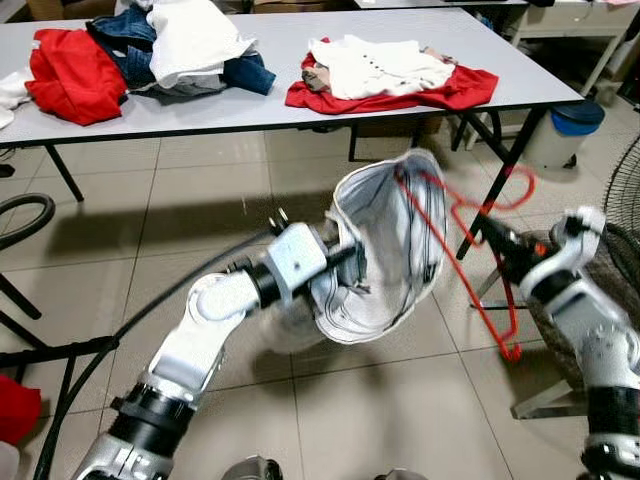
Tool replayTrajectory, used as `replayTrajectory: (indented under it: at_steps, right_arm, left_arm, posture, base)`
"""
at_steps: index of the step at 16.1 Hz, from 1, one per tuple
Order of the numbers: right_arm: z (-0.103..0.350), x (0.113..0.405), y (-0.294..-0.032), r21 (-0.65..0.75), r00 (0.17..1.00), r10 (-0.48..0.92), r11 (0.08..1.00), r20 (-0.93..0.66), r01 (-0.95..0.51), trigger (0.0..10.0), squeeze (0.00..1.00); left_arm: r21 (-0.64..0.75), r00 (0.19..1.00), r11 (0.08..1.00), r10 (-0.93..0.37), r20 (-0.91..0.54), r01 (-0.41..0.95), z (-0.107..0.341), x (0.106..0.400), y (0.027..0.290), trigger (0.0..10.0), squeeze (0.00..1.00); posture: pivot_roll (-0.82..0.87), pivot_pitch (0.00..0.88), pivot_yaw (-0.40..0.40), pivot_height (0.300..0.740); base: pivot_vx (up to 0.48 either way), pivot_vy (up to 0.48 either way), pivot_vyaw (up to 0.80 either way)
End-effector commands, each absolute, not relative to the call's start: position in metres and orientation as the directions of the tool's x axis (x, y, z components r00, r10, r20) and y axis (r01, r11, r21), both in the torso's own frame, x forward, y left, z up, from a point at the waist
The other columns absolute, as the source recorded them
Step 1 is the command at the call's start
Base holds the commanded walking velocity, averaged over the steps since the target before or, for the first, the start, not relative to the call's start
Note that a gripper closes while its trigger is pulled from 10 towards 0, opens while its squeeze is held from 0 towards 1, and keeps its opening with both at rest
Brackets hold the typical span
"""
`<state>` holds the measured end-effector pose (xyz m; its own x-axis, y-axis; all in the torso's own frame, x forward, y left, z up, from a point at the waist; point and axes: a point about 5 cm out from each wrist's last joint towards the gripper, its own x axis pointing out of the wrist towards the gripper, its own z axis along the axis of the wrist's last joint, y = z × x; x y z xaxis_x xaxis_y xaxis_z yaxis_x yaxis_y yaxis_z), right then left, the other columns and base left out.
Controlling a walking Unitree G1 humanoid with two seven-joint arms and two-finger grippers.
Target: Hang hanger
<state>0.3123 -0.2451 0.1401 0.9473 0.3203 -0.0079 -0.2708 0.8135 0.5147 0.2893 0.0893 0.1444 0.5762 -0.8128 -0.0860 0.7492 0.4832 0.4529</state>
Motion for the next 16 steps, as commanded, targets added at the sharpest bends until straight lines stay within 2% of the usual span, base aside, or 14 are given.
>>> replayTrajectory:
  at_steps: [1, 4, 5, 7, 8, 9, 10, 12, 13, 14, 15, 16]
  right_arm:
    - [0.17, 0.319, -0.244, 0.474, 0.942, 0.312, 0.816, 0.122, -0.332, 10.0, 0.0]
    - [0.18, 0.323, -0.241, 0.464, 0.935, 0.319, 0.813, 0.154, -0.353, 10.0, 0.0]
    - [0.186, 0.324, -0.236, 0.443, 0.922, 0.345, 0.808, 0.177, -0.388, 10.0, 0.0]
    - [0.193, 0.326, -0.23, 0.423, 0.911, 0.362, 0.807, 0.197, -0.412, 10.0, 0.0]
    - [0.198, 0.327, -0.226, 0.397, 0.901, 0.377, 0.809, 0.213, -0.433, 10.0, 0.0]
    - [0.208, 0.328, -0.216, 0.343, 0.88, 0.407, 0.813, 0.244, -0.471, 10.0, 0.0]
    - [0.214, 0.328, -0.211, 0.316, 0.865, 0.426, 0.809, 0.265, -0.495, 10.0, 0.0]
    - [0.218, 0.326, -0.201, 0.254, 0.843, 0.455, 0.813, 0.288, -0.525, 10.0, 0.0]
    - [0.217, 0.324, -0.197, 0.248, 0.833, 0.465, 0.805, 0.298, -0.538, 10.0, 0.0]
    - [0.217, 0.323, -0.194, 0.251, 0.826, 0.471, 0.797, 0.309, -0.549, 10.0, 0.0]
    - [0.217, 0.321, -0.19, 0.249, 0.815, 0.481, 0.787, 0.323, -0.564, 10.0, 0.0]
    - [0.218, 0.32, -0.186, 0.245, 0.803, 0.49, 0.778, 0.339, -0.579, 10.0, 0.0]
  left_arm:
    - [0.495, 0.557, 0.444, -0.824, -0.101, 0.747, 0.14, 0.285, 0.086, 0.0, 0.0]
    - [0.521, 0.531, 0.404, -0.839, -0.118, 0.752, 0.135, 0.28, 0.081, 0.0, 0.0]
    - [0.55, 0.506, 0.355, -0.85, -0.146, 0.756, 0.127, 0.276, 0.077, 0.0, 0.0]
    - [0.54, 0.521, 0.379, -0.843, -0.133, 0.752, 0.124, 0.277, 0.074, 0.0, 0.0]
    - [0.524, 0.545, 0.41, -0.828, -0.128, 0.747, 0.119, 0.28, 0.072, 0.7, 0.0]
    - [0.51, 0.582, 0.447, -0.802, -0.136, 0.735, 0.112, 0.283, 0.069, 2.2, 0.0]
    - [0.507, 0.6, 0.463, -0.787, -0.143, 0.727, 0.108, 0.285, 0.067, 2.2, 0.0]
    - [0.493, 0.625, 0.494, -0.769, -0.138, 0.716, 0.104, 0.287, 0.063, 3.8, 0.0]
    - [0.471, 0.638, 0.518, -0.759, -0.133, 0.714, 0.104, 0.289, 0.062, 6.7, 0.0]
    - [0.446, 0.647, 0.539, -0.752, -0.129, 0.715, 0.103, 0.29, 0.06, 9.2, 0.0]
    - [0.414, 0.656, 0.564, -0.746, -0.116, 0.715, 0.104, 0.293, 0.058, 10.0, 0.0]
    - [0.371, 0.646, 0.569, -0.754, -0.12, 0.734, 0.102, 0.293, 0.057, 10.0, 0.0]
  posture:
    - [-0.16, 0.051, 0.009, 0.74]
    - [-0.16, 0.045, 0.009, 0.74]
    - [-0.16, 0.042, 0.01, 0.74]
    - [-0.17, 0.037, 0.01, 0.74]
    - [-0.17, 0.034, 0.01, 0.74]
    - [-0.17, 0.032, 0.01, 0.74]
    - [-0.17, 0.032, 0.01, 0.74]
    - [-0.17, 0.029, 0.011, 0.74]
    - [-0.17, 0.029, 0.011, 0.74]
    - [-0.17, 0.03, 0.012, 0.74]
    - [-0.17, 0.032, 0.014, 0.74]
    - [-0.17, 0.032, 0.014, 0.74]
  base:
    - [0.0, 0.0, 0.0]
    - [0.0, 0.0, 0.0]
    - [0.0, 0.0, 0.0]
    - [0.0, 0.0, 0.0]
    - [0.0, 0.0, 0.0]
    - [0.0, 0.0, 0.0]
    - [0.0, 0.0, 0.0]
    - [0.0, 0.0, 0.0]
    - [0.0, 0.0, 0.0]
    - [0.0, 0.0, 0.0]
    - [0.0, 0.0, 0.0]
    - [0.0, 0.0, 0.0]
